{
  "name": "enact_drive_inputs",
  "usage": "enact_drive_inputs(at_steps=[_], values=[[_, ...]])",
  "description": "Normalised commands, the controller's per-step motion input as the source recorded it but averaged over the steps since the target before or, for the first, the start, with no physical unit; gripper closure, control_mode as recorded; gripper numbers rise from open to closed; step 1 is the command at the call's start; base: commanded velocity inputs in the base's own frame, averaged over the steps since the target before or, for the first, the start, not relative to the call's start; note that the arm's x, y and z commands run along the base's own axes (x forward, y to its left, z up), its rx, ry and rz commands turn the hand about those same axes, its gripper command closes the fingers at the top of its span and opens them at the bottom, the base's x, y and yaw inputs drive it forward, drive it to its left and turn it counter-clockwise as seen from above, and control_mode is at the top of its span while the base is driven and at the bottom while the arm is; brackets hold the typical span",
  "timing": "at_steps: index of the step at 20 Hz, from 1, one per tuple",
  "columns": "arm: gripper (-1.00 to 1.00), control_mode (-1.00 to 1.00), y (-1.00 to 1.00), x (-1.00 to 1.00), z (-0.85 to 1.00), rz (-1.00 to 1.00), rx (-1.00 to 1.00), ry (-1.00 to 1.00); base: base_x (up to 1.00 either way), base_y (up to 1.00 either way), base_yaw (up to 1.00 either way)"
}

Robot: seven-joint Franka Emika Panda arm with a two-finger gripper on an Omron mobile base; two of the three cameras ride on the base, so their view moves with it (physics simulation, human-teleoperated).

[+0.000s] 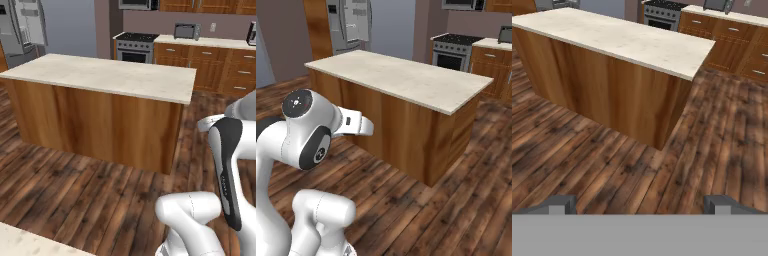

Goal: Take the cheese, chicken drumstick, and carrot from the fridge and place them on the plate on the dining counter to create an appetizer plate.

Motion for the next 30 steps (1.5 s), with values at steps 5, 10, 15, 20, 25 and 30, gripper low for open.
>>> enact_drive_inputs(at_steps=[5, 10, 15, 20, 25, 30], values=[[-1.0, 1.0, 0.0, 0.0, 0.0, 0.0, 0.0, 0.0, 0.85, 0.0, 0.53], [-1.0, 1.0, 0.0, 0.0, 0.0, 0.0, 0.0, 0.0, 0.8, 0.11, 0.53], [-1.0, 1.0, 0.0, 0.0, 0.0, 0.0, 0.0, 0.0, 0.78, 0.27, 0.51], [-1.0, 1.0, 0.0, 0.0, 0.0, 0.0, 0.0, 0.0, 0.77, 0.19, 0.51], [-1.0, 1.0, 0.0, 0.0, 0.0, 0.0, 0.0, 0.0, 0.77, 0.01, 0.44], [-1.0, 1.0, 0.0, 0.0, 0.0, 0.0, 0.0, 0.0, 0.84, -0.23, 0.25]])
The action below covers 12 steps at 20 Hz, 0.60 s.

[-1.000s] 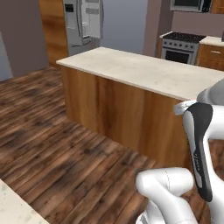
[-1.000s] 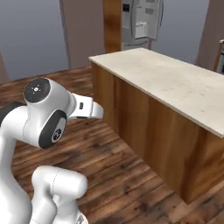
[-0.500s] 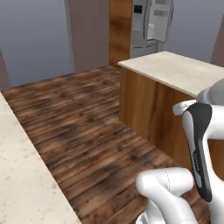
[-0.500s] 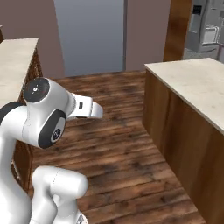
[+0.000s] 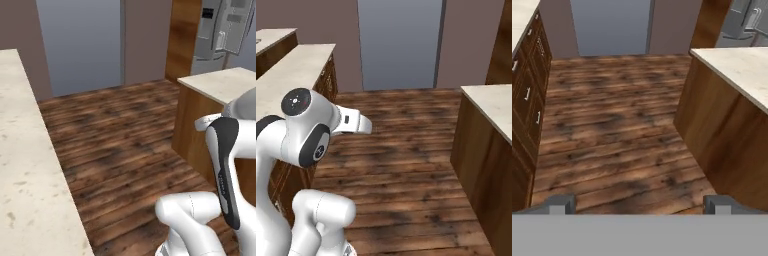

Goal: Take the cheese, chicken drumstick, and carrot from the fridge and place them on the plate on the dining counter to create an appetizer plate.

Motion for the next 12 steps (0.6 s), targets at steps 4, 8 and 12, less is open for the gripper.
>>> enact_drive_inputs(at_steps=[4, 8, 12], values=[[-1.0, 1.0, 0.0, 0.0, 0.0, 0.0, 0.0, 0.0, 0.88, -0.25, 0.13], [-1.0, 1.0, 0.0, 0.0, 0.0, 0.0, 0.0, 0.0, 0.87, -0.28, 0.06], [-1.0, 1.0, 0.0, 0.0, 0.0, 0.0, 0.0, 0.0, 0.89, -0.24, 0.04]])
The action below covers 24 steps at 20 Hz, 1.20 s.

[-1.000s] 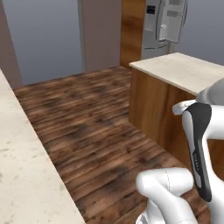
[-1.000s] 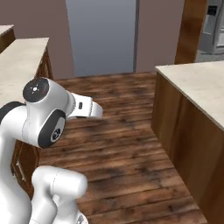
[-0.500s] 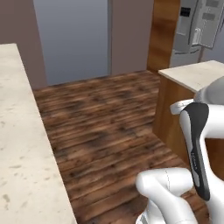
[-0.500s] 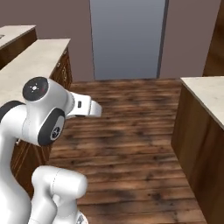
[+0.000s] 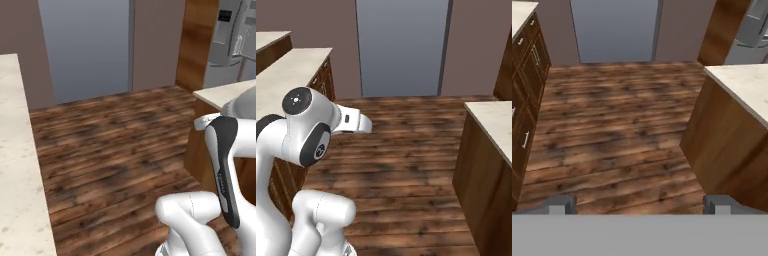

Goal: Take the cheese, chicken drumstick, and carrot from the fridge and place them on the plate on the dining counter to create an appetizer plate.

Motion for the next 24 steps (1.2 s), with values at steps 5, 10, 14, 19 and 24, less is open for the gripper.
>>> enact_drive_inputs(at_steps=[5, 10, 14, 19, 24], values=[[-1.0, 1.0, 0.0, 0.0, 0.0, 0.0, 0.0, 0.0, 0.89, -0.22, 0.01], [-1.0, 1.0, 0.0, 0.0, 0.0, 0.0, 0.0, 0.0, 0.89, -0.15, 0.0], [-1.0, 1.0, 0.0, 0.0, 0.0, 0.0, 0.0, 0.0, 0.81, -0.08, 0.0], [-1.0, 1.0, 0.0, 0.0, 0.0, 0.0, 0.0, 0.0, 0.65, -0.03, 0.0], [-1.0, 1.0, 0.0, 0.0, 0.0, 0.0, 0.0, 0.0, 0.42, -0.17, -0.05]])
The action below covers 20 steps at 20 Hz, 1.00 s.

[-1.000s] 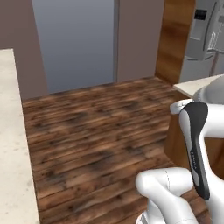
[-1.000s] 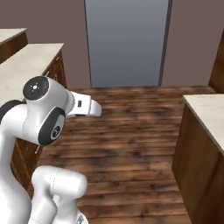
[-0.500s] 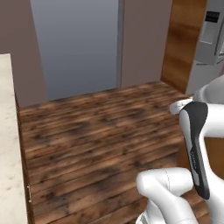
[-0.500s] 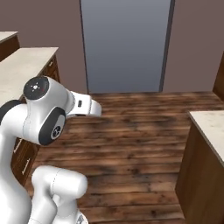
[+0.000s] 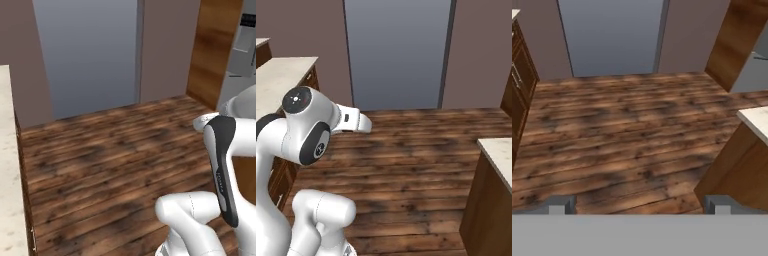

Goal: Take the cheese, chicken drumstick, and carrot from the fridge and place them on the plate on the dining counter to create an appetizer plate.

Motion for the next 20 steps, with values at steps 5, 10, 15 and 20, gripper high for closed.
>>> enact_drive_inputs(at_steps=[5, 10, 15, 20], values=[[-1.0, 1.0, 0.0, 0.0, 0.0, 0.0, 0.0, 0.0, 0.22, -0.27, -0.15], [-1.0, 1.0, 0.0, 0.0, 0.0, 0.0, 0.0, 0.0, 0.08, -0.27, -0.23], [-1.0, 1.0, 0.0, 0.0, 0.0, 0.0, 0.0, 0.0, 0.22, -0.11, -0.27], [-1.0, 1.0, 0.0, 0.0, 0.0, 0.0, 0.0, 0.0, 0.72, 0.0, -0.19]])
